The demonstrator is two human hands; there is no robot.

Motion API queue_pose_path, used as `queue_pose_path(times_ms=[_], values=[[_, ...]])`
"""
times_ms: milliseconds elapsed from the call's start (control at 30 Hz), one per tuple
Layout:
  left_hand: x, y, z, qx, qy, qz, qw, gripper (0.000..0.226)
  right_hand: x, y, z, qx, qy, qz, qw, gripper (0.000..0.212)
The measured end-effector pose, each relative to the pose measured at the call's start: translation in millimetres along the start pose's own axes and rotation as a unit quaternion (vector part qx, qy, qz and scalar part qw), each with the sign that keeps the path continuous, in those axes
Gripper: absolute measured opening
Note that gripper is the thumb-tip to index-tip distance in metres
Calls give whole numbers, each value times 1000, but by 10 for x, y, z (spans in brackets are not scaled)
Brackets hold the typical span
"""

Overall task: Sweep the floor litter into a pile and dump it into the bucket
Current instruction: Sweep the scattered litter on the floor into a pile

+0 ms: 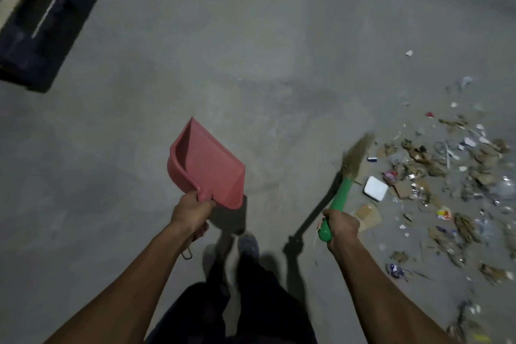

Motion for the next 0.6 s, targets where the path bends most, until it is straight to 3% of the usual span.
queue_pose_path(times_ms=[67, 200, 333, 533, 600], values=[[146, -50, -2, -13, -16, -18, 1000, 6, -12, 38, 185, -12, 33, 38, 999, 15], [389, -168, -43, -40, -41, -57, 997, 9, -28, -53, 612, -60, 70, 83, 992, 22], [560, -264, -140, -71, -67, -109, 989, 13, 13, -226, 721, -117, 43, 102, 987, 28], [699, -400, -303, -120, -79, -164, 976, 11, 118, -42, 519, -64, -45, 71, 994, 10], [750, -451, -347, -132, -88, -178, 971, 8, 291, 134, 136, -38, -68, 54, 995, 28]])
Point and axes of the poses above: each hand's wrist, its own z-axis away from the middle knuckle, its own y-axis out of the back of the hand, x = y × z, the point moved 9 cm from there along -z, towards the middle knuckle, and after that the axes turned 13 degrees about -z, right-handed, at the moved point
